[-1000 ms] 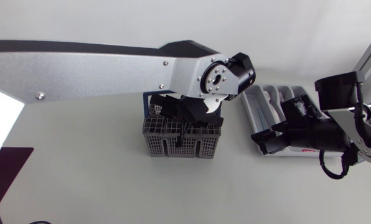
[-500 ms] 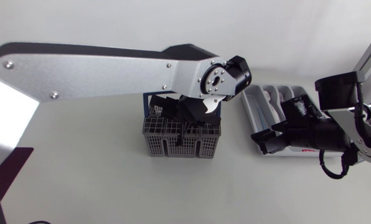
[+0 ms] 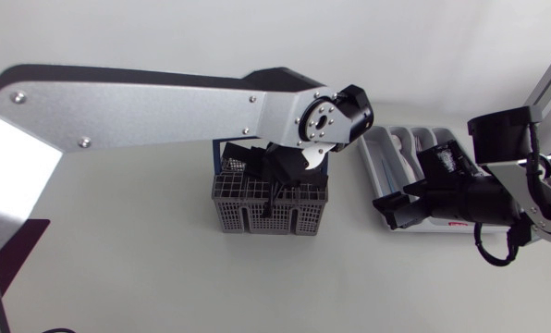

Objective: Unload the cutlery basket into the drawer organizer.

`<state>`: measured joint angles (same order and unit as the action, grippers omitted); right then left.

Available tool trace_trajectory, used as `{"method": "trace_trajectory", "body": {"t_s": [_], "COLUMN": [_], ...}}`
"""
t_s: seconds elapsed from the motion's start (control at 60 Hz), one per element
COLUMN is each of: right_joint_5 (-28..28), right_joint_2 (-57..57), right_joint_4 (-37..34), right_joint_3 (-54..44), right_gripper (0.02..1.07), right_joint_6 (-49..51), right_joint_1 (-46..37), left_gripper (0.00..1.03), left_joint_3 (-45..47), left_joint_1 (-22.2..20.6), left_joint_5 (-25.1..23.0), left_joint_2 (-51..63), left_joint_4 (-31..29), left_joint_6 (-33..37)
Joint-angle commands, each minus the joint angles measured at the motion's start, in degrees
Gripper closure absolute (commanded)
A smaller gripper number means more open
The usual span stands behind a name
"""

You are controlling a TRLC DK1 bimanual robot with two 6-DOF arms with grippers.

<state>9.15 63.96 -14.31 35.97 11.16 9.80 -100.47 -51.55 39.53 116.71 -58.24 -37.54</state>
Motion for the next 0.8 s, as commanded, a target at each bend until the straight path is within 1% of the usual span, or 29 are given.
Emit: {"method": "trace_trajectory", "body": {"t_s": [0.0,0.217,0.517,0.783], "right_joint_5": [0.0,-0.1,-0.2,-0.4], "right_joint_2": [-0.1,0.1,0.2,0.3], "right_joint_4": [0.8,0.9,0.9,0.9], "right_joint_3": [-1.5,-1.3,-1.4,-1.4], "right_gripper": [0.14,0.14,0.14,0.14], "right_joint_6": [0.6,0.5,0.5,0.5], "right_joint_1": [0.0,0.1,0.1,0.2], "left_gripper": [0.84,0.92,0.92,0.92], "left_joint_3": [-1.3,-0.8,0.1,1.6], "left_joint_1": [0.0,-0.3,-1.1,-2.1], "left_joint_5": [1.1,2.2,2.3,4.7], "left_joint_2": [1.4,0.6,-1.0,-4.8], "left_joint_4": [-0.7,-0.6,-0.3,-0.2], "left_joint_6": [-1.7,-1.0,-0.2,0.7]}}
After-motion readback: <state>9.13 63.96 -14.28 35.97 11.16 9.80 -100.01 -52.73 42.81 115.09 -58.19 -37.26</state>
